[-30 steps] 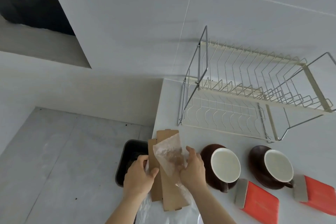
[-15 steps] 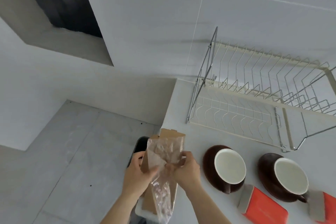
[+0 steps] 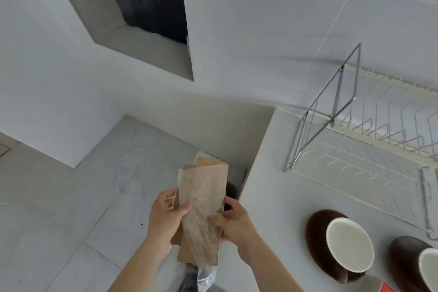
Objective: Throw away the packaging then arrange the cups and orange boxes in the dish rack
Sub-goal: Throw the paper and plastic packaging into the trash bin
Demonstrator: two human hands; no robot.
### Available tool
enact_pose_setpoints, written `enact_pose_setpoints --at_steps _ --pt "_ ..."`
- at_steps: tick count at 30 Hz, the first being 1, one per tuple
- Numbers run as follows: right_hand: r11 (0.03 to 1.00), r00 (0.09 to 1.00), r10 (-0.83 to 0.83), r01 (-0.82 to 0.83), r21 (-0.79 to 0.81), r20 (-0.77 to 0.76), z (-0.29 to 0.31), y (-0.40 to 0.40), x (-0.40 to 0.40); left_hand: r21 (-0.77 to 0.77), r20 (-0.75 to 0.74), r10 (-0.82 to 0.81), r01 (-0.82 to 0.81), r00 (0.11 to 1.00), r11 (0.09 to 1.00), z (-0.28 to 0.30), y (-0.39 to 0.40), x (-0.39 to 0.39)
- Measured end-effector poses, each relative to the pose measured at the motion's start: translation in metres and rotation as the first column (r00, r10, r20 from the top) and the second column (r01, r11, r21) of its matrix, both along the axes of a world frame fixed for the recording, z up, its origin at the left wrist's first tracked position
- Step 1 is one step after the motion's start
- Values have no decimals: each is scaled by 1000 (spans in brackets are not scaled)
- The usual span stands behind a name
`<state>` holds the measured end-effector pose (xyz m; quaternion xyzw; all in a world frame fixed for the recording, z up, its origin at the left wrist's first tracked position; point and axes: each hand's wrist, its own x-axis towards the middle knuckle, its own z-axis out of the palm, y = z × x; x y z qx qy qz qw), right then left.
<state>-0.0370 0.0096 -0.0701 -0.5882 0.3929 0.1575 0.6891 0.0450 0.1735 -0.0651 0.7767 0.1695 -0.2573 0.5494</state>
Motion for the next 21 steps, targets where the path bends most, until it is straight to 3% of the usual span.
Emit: enact_pose_setpoints --at_steps 6,15,21 --pt "999 986 -31 34 20 -166 -26 41 41 71 -58 -7 11 998 997 -32 28 54" --pt "981 902 -196 184 -69 -385 -101 67 72 143 -266 -208 252 941 957 -105 39 96" --pt "954 818 -287 198 -225 -499 -151 68 83 161 -373 -297 377 879 912 -158 31 98"
